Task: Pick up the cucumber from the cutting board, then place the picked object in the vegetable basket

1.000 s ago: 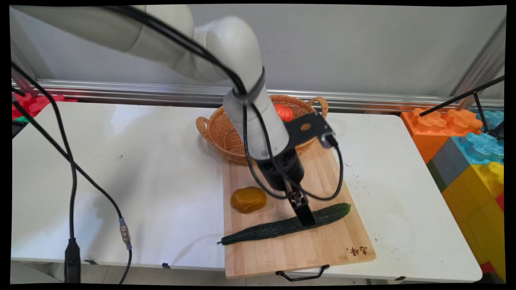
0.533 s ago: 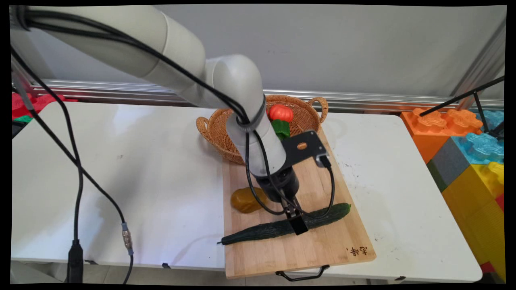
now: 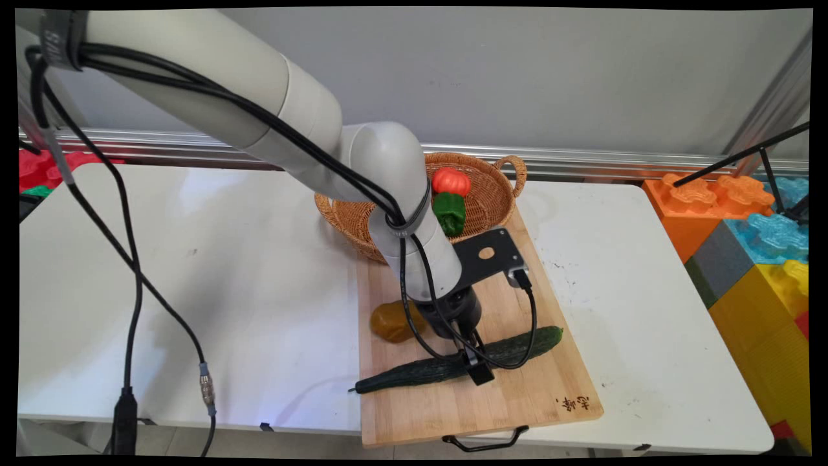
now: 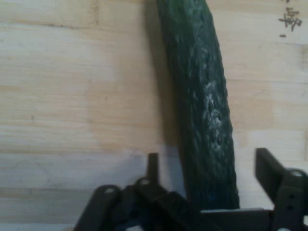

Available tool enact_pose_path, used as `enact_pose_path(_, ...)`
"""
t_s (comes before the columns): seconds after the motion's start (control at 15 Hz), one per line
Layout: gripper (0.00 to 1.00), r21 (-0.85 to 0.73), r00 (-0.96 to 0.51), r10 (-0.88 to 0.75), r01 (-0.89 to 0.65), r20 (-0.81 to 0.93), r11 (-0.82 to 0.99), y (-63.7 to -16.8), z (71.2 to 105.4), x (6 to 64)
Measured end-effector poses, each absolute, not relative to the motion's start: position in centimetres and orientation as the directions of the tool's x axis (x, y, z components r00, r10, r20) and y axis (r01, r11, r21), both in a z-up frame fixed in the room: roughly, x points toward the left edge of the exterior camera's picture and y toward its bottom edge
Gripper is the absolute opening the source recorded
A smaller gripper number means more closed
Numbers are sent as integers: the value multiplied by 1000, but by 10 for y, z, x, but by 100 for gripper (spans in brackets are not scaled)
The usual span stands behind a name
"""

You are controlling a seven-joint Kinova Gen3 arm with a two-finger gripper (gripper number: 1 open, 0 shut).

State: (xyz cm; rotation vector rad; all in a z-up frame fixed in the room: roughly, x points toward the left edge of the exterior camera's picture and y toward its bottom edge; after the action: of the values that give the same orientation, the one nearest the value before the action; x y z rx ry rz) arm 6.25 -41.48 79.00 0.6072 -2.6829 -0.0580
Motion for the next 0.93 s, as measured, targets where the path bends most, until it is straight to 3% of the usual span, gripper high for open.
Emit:
enact_pose_path(0.6,0,119,-834,-422,-407,355,906,-412,783,60)
enact_pose_path(0.93,0,111,-824,-415,-406,385,907,-419,820,49)
